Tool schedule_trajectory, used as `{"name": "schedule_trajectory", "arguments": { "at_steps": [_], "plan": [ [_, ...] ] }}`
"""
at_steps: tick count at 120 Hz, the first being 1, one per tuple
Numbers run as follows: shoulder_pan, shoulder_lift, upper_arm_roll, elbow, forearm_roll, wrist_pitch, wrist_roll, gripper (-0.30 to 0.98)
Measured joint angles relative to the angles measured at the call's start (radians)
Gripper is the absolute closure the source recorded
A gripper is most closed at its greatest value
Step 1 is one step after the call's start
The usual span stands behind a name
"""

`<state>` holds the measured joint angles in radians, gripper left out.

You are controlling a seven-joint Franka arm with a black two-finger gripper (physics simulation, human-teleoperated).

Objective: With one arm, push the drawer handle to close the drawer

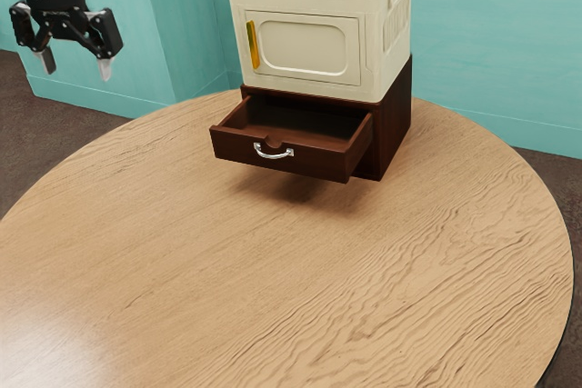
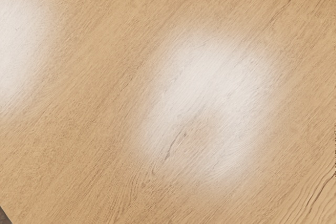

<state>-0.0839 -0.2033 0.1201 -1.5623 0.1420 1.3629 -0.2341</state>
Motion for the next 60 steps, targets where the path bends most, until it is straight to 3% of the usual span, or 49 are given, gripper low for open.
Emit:
{"name": "schedule_trajectory", "arguments": {
  "at_steps": [20, 37, 60],
  "plan": [
    [-0.030, -0.147, 0.000, -0.221, 0.002, 0.152, 0.013, 0.00],
    [-0.085, -0.240, -0.006, -0.439, -0.059, 0.287, 0.004, 0.02],
    [-0.100, -0.094, -0.005, -0.533, -0.083, 0.476, -0.015, 0.47]
  ]
}}
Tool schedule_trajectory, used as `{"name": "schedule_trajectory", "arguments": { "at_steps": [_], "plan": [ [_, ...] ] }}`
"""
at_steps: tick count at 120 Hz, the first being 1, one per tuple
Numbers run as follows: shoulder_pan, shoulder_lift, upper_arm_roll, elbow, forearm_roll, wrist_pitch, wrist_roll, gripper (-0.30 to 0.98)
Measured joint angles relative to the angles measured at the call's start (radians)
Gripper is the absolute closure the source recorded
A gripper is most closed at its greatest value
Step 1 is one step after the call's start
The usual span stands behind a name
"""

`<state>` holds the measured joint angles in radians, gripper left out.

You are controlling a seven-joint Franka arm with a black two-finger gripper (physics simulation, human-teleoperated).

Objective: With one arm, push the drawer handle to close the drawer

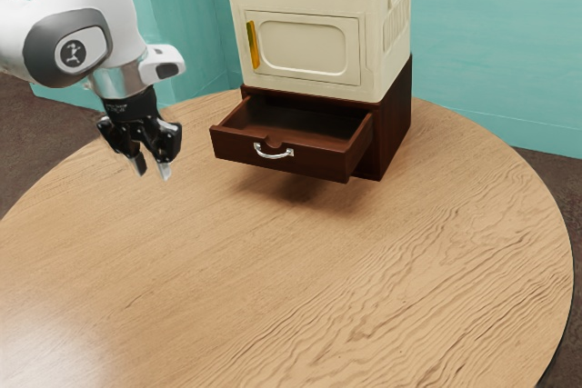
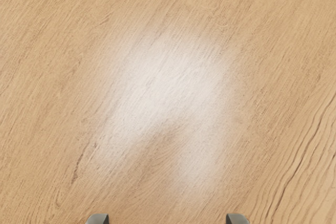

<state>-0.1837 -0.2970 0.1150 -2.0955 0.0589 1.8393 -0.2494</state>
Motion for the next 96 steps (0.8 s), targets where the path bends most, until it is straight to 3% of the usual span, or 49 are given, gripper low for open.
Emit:
{"name": "schedule_trajectory", "arguments": {
  "at_steps": [14, 32, 70, 96],
  "plan": [
    [-0.001, 0.079, 0.000, -0.015, -0.006, 0.120, -0.020, 0.63],
    [-0.002, 0.129, -0.003, -0.025, -0.005, 0.219, -0.007, 0.72],
    [0.000, 0.333, -0.016, 0.034, -0.009, 0.436, 0.106, 0.78],
    [-0.003, 0.437, -0.017, 0.102, -0.049, 0.523, 0.160, 0.78]
  ]
}}
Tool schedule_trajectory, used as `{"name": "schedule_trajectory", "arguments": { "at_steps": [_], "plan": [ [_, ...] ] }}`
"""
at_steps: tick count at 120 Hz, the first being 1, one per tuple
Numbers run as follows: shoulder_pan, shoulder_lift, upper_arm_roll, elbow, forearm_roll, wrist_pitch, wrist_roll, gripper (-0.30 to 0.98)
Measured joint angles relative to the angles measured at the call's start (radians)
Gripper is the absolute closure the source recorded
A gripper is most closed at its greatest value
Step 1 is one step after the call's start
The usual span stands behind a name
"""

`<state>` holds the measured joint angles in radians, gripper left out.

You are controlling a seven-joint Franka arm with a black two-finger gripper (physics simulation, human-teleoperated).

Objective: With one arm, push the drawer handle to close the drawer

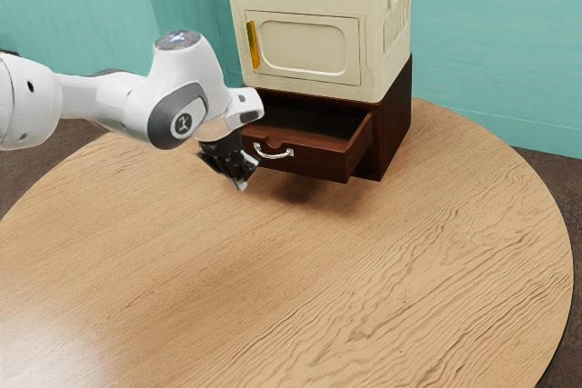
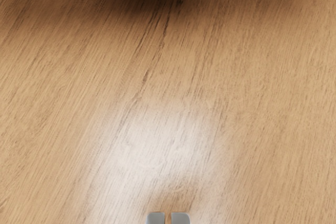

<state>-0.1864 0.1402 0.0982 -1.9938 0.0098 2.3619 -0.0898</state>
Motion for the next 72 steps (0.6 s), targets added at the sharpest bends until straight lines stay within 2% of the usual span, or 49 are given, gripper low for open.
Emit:
{"name": "schedule_trajectory", "arguments": {
  "at_steps": [23, 72],
  "plan": [
    [0.004, 0.114, 0.001, 0.118, -0.013, 0.039, 0.041, 0.78],
    [0.028, 0.271, 0.008, 0.264, -0.070, 0.086, 0.132, 0.79]
  ]
}}
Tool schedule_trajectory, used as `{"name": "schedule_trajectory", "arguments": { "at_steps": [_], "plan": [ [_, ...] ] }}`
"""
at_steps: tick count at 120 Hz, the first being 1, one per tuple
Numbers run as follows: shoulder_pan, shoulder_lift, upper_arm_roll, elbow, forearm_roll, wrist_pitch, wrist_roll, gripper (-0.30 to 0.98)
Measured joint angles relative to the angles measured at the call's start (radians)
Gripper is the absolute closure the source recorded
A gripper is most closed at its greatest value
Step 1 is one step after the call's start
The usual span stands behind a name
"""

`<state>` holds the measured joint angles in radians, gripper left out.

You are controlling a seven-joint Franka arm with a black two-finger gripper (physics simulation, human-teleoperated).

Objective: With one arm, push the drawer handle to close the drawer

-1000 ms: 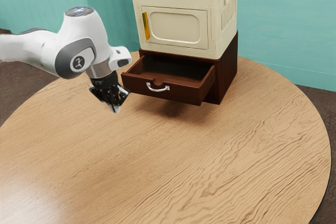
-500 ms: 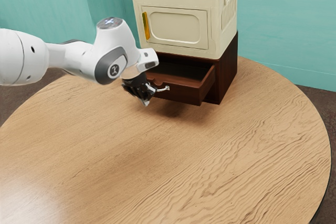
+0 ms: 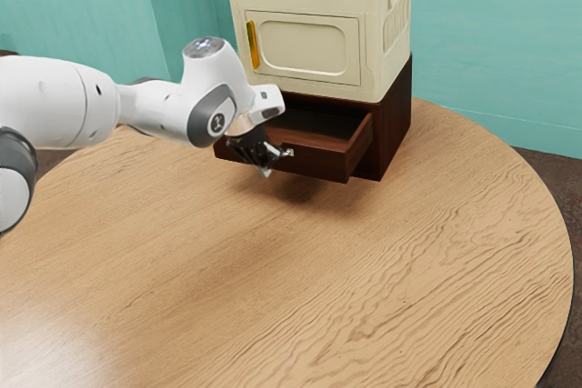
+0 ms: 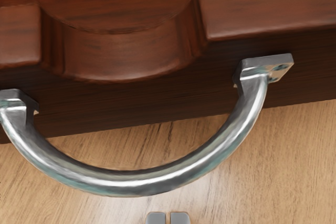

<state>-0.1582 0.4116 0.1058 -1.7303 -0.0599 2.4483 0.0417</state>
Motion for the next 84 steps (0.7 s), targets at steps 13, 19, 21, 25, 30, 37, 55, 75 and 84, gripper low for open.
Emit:
{"name": "schedule_trajectory", "arguments": {
  "at_steps": [13, 19, 21, 25, 30, 37, 55, 75, 84],
  "plan": [
    [0.008, 0.026, 0.000, 0.035, -0.006, 0.003, 0.023, 0.79],
    [0.012, 0.033, 0.000, 0.045, -0.008, 0.004, 0.034, 0.79],
    [0.013, 0.037, 0.000, 0.050, -0.008, 0.004, 0.037, 0.79],
    [0.014, 0.045, 0.000, 0.060, -0.009, 0.005, 0.044, 0.79],
    [0.015, 0.054, 0.000, 0.071, -0.009, 0.005, 0.052, 0.79],
    [0.015, 0.068, 0.000, 0.092, -0.010, 0.005, 0.062, 0.79],
    [0.020, 0.116, -0.003, 0.173, -0.010, 0.002, 0.087, 0.78],
    [0.022, 0.172, -0.007, 0.252, -0.009, -0.002, 0.110, 0.78],
    [0.022, 0.196, -0.008, 0.293, -0.009, -0.009, 0.118, 0.78]
  ]
}}
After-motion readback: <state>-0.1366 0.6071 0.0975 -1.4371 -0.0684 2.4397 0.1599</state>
